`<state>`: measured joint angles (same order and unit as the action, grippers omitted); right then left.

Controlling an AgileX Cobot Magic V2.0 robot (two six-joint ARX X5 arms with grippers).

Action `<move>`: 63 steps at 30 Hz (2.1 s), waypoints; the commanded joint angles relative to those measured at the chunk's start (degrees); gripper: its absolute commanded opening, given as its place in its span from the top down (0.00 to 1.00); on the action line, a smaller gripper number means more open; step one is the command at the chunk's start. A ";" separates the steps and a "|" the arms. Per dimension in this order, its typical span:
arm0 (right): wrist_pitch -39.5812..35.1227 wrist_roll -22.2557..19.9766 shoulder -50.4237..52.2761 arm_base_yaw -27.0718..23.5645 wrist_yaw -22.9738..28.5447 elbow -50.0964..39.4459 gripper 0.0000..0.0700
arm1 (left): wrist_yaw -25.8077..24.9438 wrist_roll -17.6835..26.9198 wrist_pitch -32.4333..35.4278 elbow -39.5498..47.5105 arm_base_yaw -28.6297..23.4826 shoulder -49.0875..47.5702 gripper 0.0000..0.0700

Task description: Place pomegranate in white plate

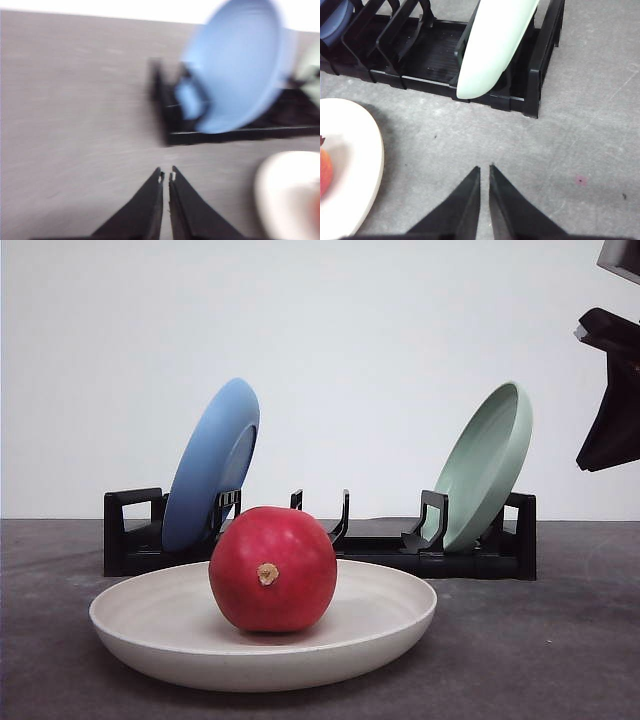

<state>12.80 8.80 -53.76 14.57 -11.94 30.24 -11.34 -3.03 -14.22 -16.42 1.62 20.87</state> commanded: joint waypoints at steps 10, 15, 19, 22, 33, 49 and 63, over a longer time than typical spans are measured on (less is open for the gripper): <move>-0.57 -0.31 -0.35 0.17 -0.02 -0.02 0.96 | 8.61 0.94 3.34 14.10 -0.69 -16.89 1.00; -0.61 -0.31 -0.35 0.17 -0.03 -0.02 0.96 | 11.23 1.58 3.91 15.73 -0.88 -20.58 1.00; -0.62 -0.31 -0.35 0.17 -0.02 -0.02 0.96 | 12.40 2.54 4.88 15.73 -1.02 -20.72 1.00; -0.64 -0.31 -0.35 0.17 -0.04 -0.02 0.96 | 12.38 2.33 4.79 15.73 -1.02 -20.72 1.00; -0.67 -0.31 -0.35 0.17 -0.02 -0.02 0.96 | 12.38 2.91 4.78 15.73 -1.02 -20.64 1.00; -0.72 -1.75 -0.31 0.16 0.07 -0.02 0.96 | 12.38 2.91 4.87 15.73 -1.02 -20.64 1.00; -1.52 -9.05 20.14 -6.85 8.07 -9.96 0.96 | 12.38 2.91 4.87 15.73 -1.02 -20.64 1.00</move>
<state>11.70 0.21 -34.35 7.90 -4.20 20.77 1.08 -0.67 -10.17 -1.23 0.62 0.21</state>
